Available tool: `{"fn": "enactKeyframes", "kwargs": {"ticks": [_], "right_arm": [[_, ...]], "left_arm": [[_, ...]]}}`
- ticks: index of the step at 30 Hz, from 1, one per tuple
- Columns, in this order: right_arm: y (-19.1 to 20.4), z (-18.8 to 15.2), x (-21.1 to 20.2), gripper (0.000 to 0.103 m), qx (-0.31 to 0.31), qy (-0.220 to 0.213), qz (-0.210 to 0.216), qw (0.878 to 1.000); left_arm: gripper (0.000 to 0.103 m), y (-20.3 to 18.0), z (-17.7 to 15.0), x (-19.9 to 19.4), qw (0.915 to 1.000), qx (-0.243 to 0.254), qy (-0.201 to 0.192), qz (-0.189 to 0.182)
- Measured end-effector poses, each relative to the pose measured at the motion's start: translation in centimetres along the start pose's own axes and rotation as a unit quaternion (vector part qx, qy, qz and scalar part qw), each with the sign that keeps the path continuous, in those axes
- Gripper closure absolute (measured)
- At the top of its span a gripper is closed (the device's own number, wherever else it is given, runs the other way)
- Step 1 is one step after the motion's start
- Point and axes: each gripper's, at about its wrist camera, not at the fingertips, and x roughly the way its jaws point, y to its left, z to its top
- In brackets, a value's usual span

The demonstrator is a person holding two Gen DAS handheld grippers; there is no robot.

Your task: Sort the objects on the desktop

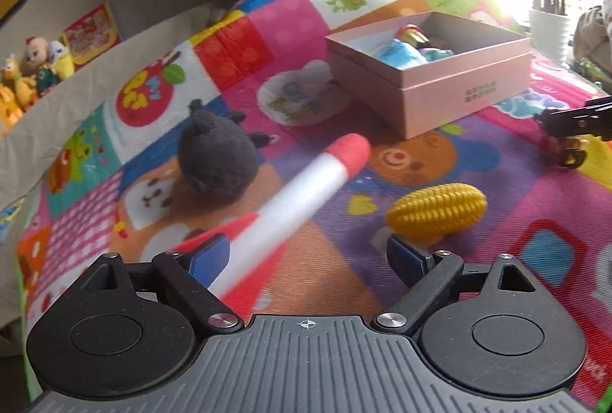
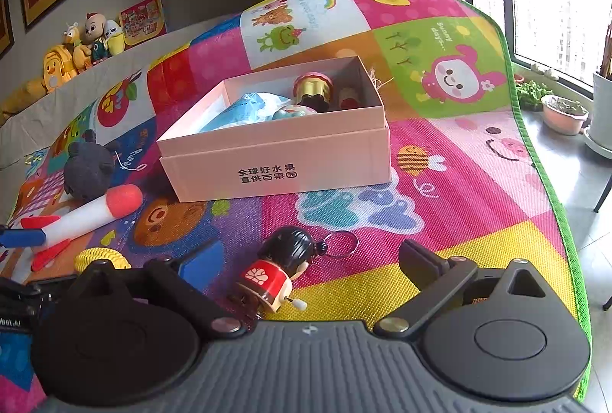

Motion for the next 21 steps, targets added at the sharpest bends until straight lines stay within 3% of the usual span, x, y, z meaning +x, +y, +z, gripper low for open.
{"fn": "enactKeyframes", "kwargs": {"ticks": [2, 3, 6, 9, 15, 21], "right_arm": [[0.0, 0.0, 0.0, 0.004, 0.000, 0.000, 0.000, 1.000], [0.0, 0.0, 0.0, 0.004, 0.000, 0.000, 0.000, 1.000], [0.0, 0.0, 0.0, 0.004, 0.000, 0.000, 0.000, 1.000], [0.0, 0.0, 0.0, 0.003, 0.000, 0.000, 0.000, 1.000], [-0.1, 0.1, -0.1, 0.003, 0.003, -0.001, -0.001, 1.000], [-0.2, 0.1, -0.1, 0.003, 0.003, -0.001, -0.001, 1.000]], "left_arm": [[0.009, 1.1, 0.0, -0.1, 1.0000, -0.008, 0.001, 0.006], [0.009, 1.7, 0.0, -0.3, 0.9998, -0.019, 0.000, -0.009], [0.008, 2.6, 0.2, -1.2, 0.9931, -0.055, -0.004, -0.104], [0.008, 0.9, 0.7, -1.4, 0.9855, -0.037, -0.017, -0.165], [0.008, -2.4, 2.0, 1.3, 0.9753, 0.005, -0.028, -0.219], [0.008, -1.4, 2.5, 4.6, 0.9582, -0.069, 0.010, -0.277]]}}
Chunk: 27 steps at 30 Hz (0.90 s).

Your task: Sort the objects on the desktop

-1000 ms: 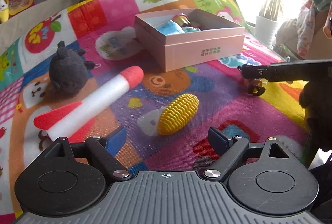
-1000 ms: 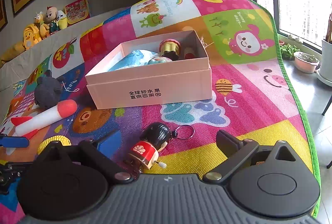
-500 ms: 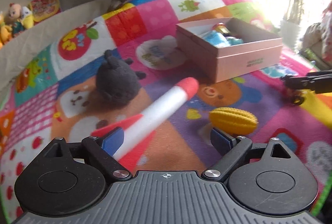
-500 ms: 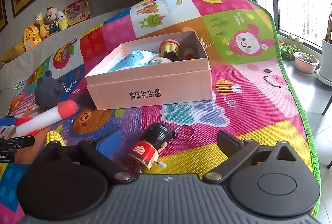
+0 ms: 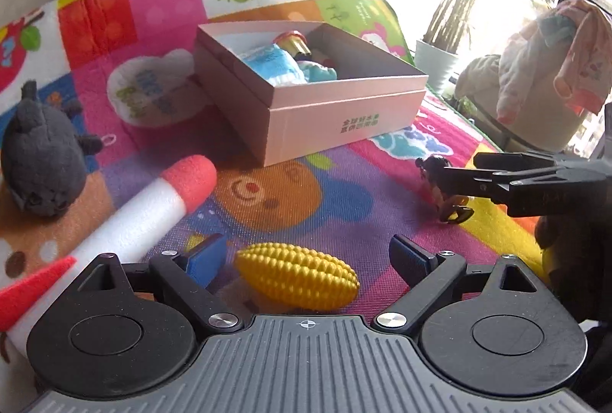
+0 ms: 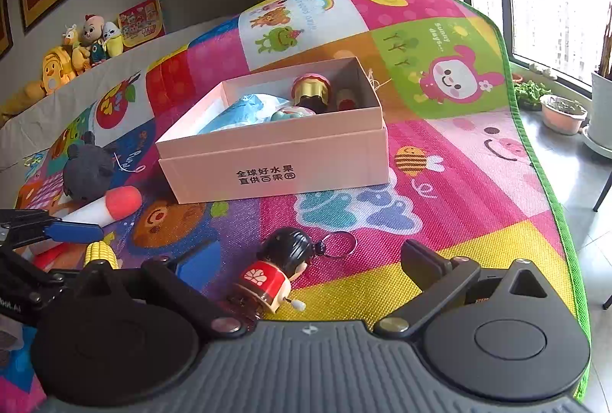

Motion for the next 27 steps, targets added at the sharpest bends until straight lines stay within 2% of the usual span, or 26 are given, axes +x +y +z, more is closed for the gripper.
{"fn": "enactKeyframes", "kwargs": {"ticks": [5, 10, 14, 17, 19, 23, 26, 27], "right_arm": [[0.0, 0.0, 0.0, 0.003, 0.001, 0.000, 0.001, 1.000], [0.1, 0.0, 0.1, 0.003, 0.001, 0.001, 0.002, 1.000], [0.1, -0.1, 0.2, 0.003, 0.001, 0.003, 0.000, 1.000], [0.1, -0.1, 0.1, 0.003, 0.001, 0.003, -0.001, 1.000], [0.2, -0.1, 0.2, 0.003, -0.003, 0.004, 0.001, 1.000], [0.9, -0.2, 0.5, 0.003, -0.040, 0.030, 0.016, 0.999], [2.0, -0.3, 0.0, 0.003, -0.113, 0.025, 0.011, 0.993], [2.3, -0.3, -0.2, 0.006, -0.134, 0.023, 0.005, 0.991]], "left_arm": [[0.007, -1.9, -1.6, -1.6, 0.9999, 0.005, -0.009, 0.011], [0.008, -3.9, -2.5, -1.9, 0.9956, 0.032, -0.021, 0.085], [0.020, -3.8, -2.0, -1.1, 0.9943, 0.012, -0.010, 0.105], [0.031, -4.2, -2.2, -1.0, 0.9913, 0.020, -0.017, 0.129], [0.031, -4.2, -2.4, -1.5, 0.9917, 0.016, -0.022, 0.126], [0.031, -3.9, -3.4, -3.2, 0.9895, 0.017, -0.031, 0.140], [0.031, -2.4, -4.4, -3.9, 0.9872, -0.013, -0.027, 0.157], [0.031, -2.0, -4.6, -4.3, 0.9872, -0.026, -0.033, 0.154]]}}
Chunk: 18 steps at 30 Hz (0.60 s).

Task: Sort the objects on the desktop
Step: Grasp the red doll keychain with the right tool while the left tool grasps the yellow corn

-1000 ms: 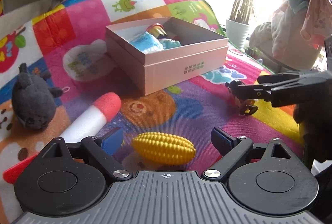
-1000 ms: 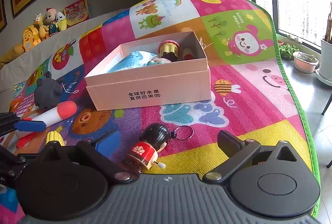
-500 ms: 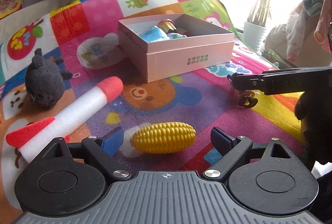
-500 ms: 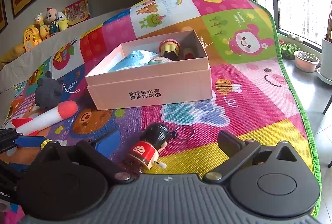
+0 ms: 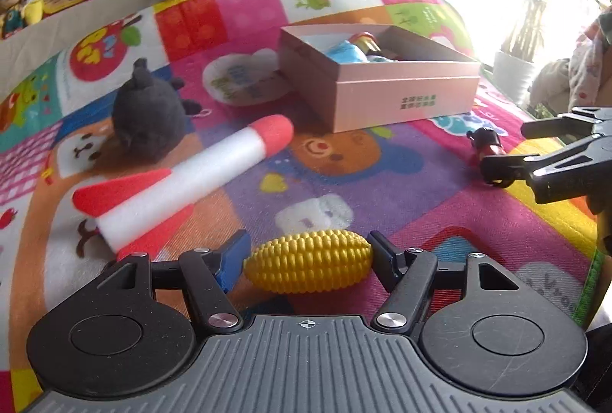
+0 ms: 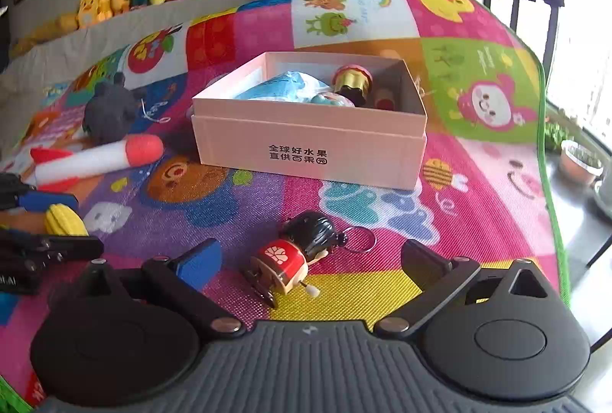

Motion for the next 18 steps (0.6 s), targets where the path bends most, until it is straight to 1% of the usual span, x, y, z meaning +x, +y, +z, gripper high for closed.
{"fn": "enactKeyframes", "kwargs": {"ticks": [1, 2, 3, 5, 7, 9, 10, 11, 14, 16, 18], "right_arm": [[0.2, 0.1, -0.2, 0.012, -0.011, 0.002, -0.002, 1.000], [0.2, 0.2, -0.3, 0.015, -0.014, 0.010, 0.006, 1.000], [0.1, 0.4, -0.4, 0.018, -0.009, 0.023, 0.023, 0.999], [0.4, 0.5, -0.2, 0.019, 0.011, 0.048, 0.060, 0.997], [0.8, 0.4, -0.2, 0.019, 0.032, 0.054, 0.099, 0.993], [1.4, 0.5, -0.4, 0.019, 0.039, 0.048, 0.137, 0.989], [1.7, 0.6, -0.7, 0.018, 0.034, 0.039, 0.139, 0.989], [2.0, 0.8, -1.0, 0.018, 0.023, 0.027, 0.127, 0.991], [2.3, 1.3, -1.2, 0.012, -0.013, -0.002, 0.060, 0.998], [2.0, 1.3, -0.5, 0.011, -0.035, -0.001, 0.039, 0.999], [1.3, 1.3, 0.7, 0.011, -0.037, 0.015, 0.040, 0.998]], "left_arm": [[0.031, 0.3, 0.0, -0.2, 1.0000, -0.009, -0.002, 0.001], [0.031, 0.5, 0.0, -0.2, 0.9999, -0.015, -0.004, 0.004], [0.030, 0.6, 0.0, -0.2, 0.9998, -0.019, -0.004, 0.003], [0.029, 0.7, -0.1, -0.2, 0.9998, -0.018, -0.006, 0.000], [0.029, 0.7, -0.1, -0.3, 0.9998, -0.017, -0.007, -0.003], [0.028, 0.7, -0.2, -0.3, 0.9998, -0.018, -0.008, -0.005], [0.027, 0.7, -0.2, -0.3, 0.9998, -0.019, -0.008, -0.005], [0.026, 0.7, -0.3, -0.3, 0.9998, -0.019, -0.009, -0.005], [0.024, 0.6, -0.3, -0.2, 0.9998, -0.017, -0.008, -0.007], [0.023, 0.5, -0.3, -0.2, 0.9998, -0.016, -0.008, -0.007], [0.020, 0.5, -0.3, -0.2, 0.9998, -0.016, -0.009, -0.008]]}}
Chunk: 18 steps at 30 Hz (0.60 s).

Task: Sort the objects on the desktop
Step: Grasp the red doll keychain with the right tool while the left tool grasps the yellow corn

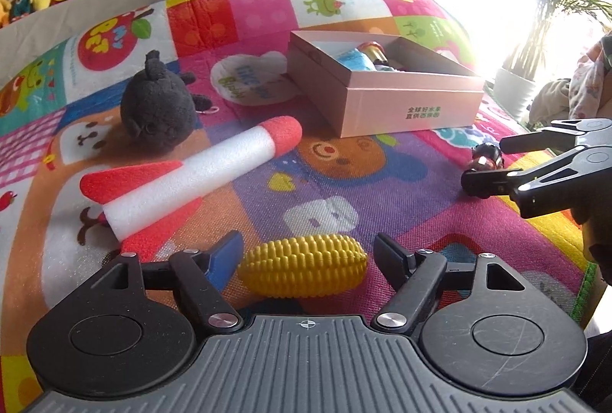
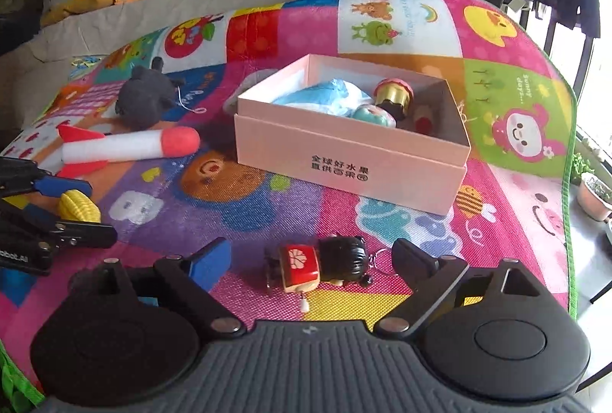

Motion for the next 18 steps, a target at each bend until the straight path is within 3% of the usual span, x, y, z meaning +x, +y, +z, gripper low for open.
{"fn": "enactKeyframes", "kwargs": {"ticks": [3, 5, 6, 7, 13, 18], "right_arm": [[-0.6, -0.1, 1.6, 0.011, -0.001, 0.019, 0.006, 1.000], [-0.6, 0.0, 1.9, 0.021, 0.004, 0.028, 0.017, 0.999], [-0.5, -0.1, 1.7, 0.035, 0.001, 0.026, 0.025, 0.999], [-0.4, -0.1, 1.6, 0.038, 0.000, 0.027, 0.032, 0.999], [0.3, -0.8, 0.7, 0.038, 0.013, 0.015, 0.035, 0.999], [0.4, -1.0, -0.7, 0.038, 0.016, 0.011, 0.040, 0.999]], "left_arm": [[0.010, 0.4, 0.0, -0.7, 0.9998, -0.010, -0.014, -0.006], [0.008, 0.5, -0.2, -1.4, 0.9996, -0.012, -0.024, -0.008], [0.008, 0.5, -0.3, -1.7, 0.9996, -0.010, -0.024, -0.009], [0.008, 0.4, -0.5, -1.9, 0.9997, -0.009, -0.021, -0.008], [0.011, -0.3, -1.1, -1.6, 0.9996, 0.012, 0.007, 0.025], [0.018, -0.6, -0.7, -1.2, 0.9996, 0.008, 0.014, 0.024]]}}
